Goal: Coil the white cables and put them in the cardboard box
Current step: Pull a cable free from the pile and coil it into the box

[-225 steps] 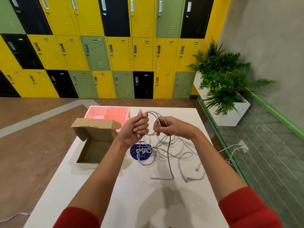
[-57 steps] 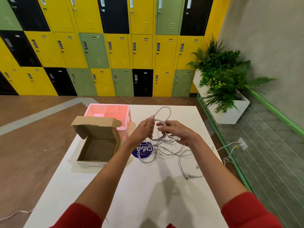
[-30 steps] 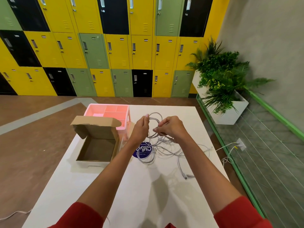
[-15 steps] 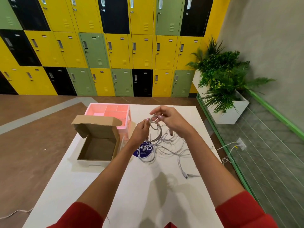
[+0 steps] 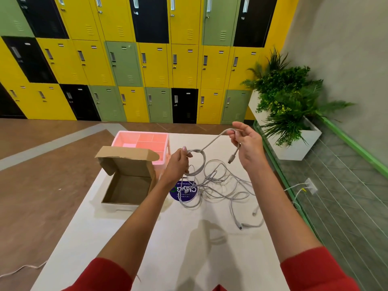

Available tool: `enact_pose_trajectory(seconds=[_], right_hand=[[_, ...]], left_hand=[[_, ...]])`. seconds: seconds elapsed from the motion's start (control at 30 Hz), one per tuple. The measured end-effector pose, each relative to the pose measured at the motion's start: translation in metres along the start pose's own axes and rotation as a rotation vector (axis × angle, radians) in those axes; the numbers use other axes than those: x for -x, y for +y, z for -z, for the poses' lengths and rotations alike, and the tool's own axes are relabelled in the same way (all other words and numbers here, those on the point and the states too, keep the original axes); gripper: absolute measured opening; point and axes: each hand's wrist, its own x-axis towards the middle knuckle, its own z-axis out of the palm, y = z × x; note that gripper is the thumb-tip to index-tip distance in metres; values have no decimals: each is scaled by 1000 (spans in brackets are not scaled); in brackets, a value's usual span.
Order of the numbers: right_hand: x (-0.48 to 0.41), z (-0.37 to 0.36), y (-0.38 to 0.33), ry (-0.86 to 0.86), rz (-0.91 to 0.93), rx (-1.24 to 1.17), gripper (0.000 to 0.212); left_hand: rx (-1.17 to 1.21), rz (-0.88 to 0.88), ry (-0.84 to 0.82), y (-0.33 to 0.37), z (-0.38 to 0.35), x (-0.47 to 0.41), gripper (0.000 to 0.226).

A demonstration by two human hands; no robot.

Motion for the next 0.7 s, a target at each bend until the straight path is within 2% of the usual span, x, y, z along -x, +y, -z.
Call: enact_pose_trajectory(seconds=[0.23,0.43,0.7], right_hand=[[-2,11,10,83,-84,-66,32],[-5,16,15,115,-112,-117,30],[-2,23,16,130,-131,-232,29]], left_hand=[[73,-13,-138,1,2,10,31],[-99,-97,-230,10,0,19,27],[-75,-232,-108,20,-9,17,13]])
